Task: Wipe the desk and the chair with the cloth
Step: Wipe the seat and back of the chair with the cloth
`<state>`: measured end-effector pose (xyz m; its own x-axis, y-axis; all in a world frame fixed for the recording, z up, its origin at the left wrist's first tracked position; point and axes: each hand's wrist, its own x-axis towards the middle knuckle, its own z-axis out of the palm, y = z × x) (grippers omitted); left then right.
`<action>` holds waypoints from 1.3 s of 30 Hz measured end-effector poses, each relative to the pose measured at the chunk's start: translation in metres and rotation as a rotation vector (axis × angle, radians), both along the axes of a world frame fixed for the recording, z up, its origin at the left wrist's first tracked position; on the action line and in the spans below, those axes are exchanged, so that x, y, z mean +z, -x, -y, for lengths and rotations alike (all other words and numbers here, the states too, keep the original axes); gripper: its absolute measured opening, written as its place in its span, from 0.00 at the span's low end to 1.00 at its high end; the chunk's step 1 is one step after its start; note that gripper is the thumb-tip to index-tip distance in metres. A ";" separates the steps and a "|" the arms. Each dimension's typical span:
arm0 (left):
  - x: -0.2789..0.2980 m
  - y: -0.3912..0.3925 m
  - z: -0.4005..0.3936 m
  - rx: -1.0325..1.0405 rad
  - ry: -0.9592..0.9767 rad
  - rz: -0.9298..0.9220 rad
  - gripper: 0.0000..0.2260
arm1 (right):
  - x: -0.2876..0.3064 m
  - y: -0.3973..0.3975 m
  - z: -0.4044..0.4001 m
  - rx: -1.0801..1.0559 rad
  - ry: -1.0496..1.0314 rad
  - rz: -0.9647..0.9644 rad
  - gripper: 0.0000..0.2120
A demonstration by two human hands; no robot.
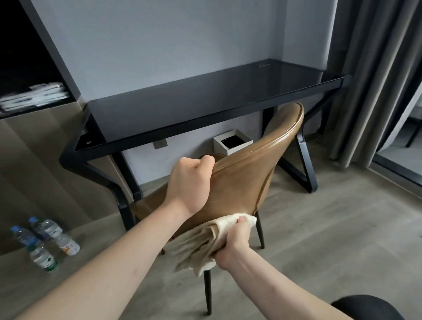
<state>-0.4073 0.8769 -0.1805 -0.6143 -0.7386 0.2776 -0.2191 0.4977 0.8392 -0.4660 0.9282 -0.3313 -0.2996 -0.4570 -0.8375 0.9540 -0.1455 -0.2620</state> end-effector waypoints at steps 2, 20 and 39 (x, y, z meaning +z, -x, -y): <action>-0.002 0.000 0.000 -0.003 0.004 -0.008 0.23 | -0.006 0.010 0.004 -0.071 0.012 -0.067 0.35; -0.007 0.008 0.007 -0.070 0.029 -0.055 0.24 | -0.111 0.129 0.038 -0.111 -0.094 -0.276 0.41; -0.003 0.007 0.007 -0.080 -0.021 -0.058 0.25 | -0.178 -0.019 0.058 0.226 -0.113 -0.201 0.26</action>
<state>-0.4146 0.8702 -0.1836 -0.6547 -0.6942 0.2991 -0.1306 0.4936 0.8598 -0.4468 0.8702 -0.5094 -0.3652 -0.4382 -0.8213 0.8866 0.1053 -0.4504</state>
